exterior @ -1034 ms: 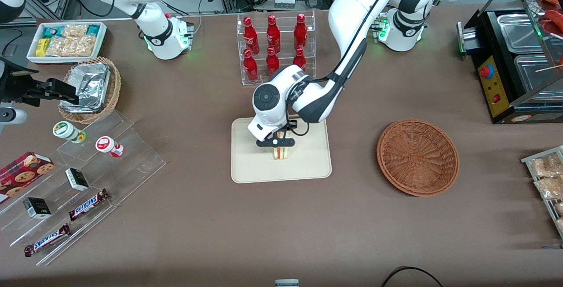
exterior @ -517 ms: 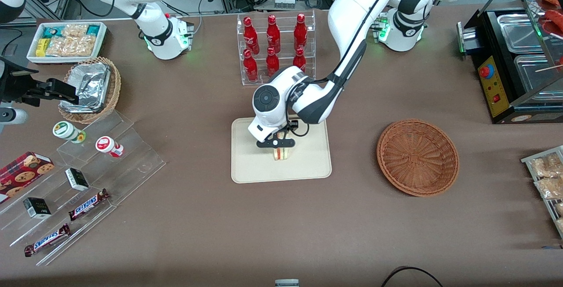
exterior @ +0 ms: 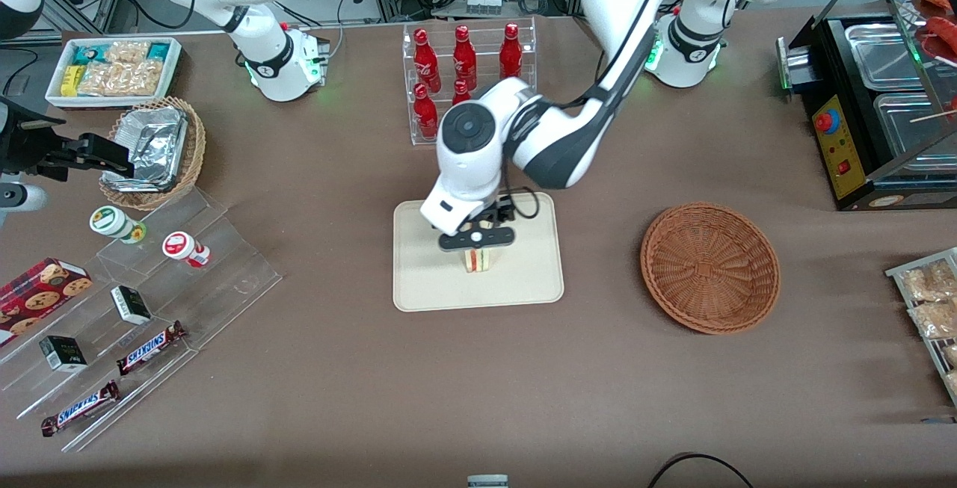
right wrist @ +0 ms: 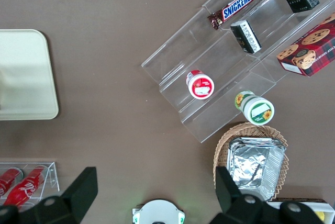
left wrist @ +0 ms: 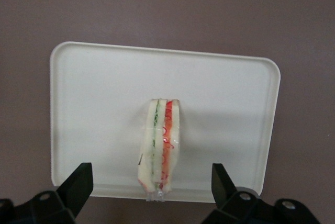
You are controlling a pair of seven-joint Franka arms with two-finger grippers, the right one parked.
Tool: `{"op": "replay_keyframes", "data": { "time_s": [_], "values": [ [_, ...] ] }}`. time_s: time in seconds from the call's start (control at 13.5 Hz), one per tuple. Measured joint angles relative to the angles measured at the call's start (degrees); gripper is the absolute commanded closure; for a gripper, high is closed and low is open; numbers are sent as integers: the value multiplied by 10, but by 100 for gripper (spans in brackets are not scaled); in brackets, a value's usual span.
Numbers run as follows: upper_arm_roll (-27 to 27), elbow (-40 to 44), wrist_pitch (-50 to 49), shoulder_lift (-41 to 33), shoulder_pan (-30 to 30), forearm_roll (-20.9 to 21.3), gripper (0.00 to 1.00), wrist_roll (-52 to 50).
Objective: Place sandwich from basket to tray
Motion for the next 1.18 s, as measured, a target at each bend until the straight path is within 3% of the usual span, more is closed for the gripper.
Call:
{"op": "replay_keyframes", "data": {
  "time_s": [0.44, 1.18],
  "values": [
    [68, -60, -84, -126, 37, 1, 0, 22],
    [73, -191, -134, -292, 214, 2, 0, 297]
  ]
}}
